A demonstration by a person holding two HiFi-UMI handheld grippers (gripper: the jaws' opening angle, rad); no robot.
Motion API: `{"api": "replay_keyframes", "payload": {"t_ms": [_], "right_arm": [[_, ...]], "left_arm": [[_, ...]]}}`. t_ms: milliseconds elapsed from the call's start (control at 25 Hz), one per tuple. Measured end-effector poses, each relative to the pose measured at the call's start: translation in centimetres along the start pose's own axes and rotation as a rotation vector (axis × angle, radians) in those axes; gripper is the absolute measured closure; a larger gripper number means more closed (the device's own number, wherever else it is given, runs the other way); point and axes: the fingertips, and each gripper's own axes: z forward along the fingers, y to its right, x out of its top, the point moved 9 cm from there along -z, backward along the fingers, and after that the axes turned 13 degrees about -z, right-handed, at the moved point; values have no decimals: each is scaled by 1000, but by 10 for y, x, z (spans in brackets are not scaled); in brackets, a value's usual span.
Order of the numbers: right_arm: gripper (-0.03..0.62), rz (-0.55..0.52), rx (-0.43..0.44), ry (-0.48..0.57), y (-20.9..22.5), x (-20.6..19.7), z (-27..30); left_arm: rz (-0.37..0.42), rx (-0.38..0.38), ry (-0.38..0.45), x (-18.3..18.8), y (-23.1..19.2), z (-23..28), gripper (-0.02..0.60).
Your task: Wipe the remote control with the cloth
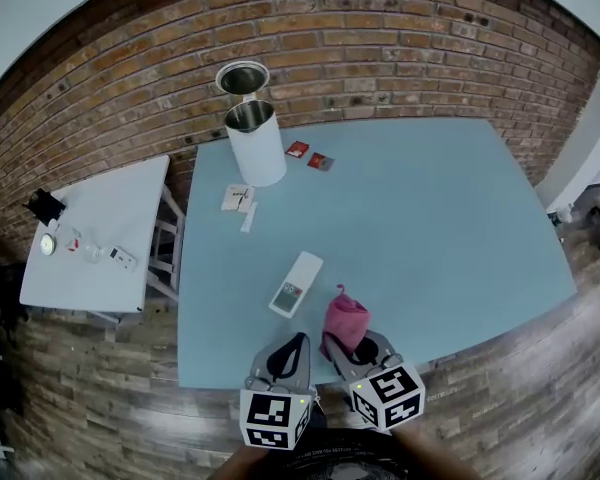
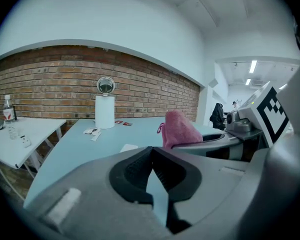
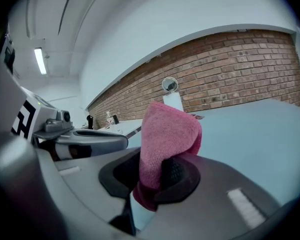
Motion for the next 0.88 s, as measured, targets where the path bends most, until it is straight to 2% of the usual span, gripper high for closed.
{"api": "replay_keyframes", "payload": {"t_ms": [320,880], "right_arm": [[526,-49,23,30,-6,5,-8],[526,-47,37,36,-2,5,-9]], "left_arm": [[-12,38,18,-1,8,-12,581],[-18,36,11,-2,10,-7,581]]}}
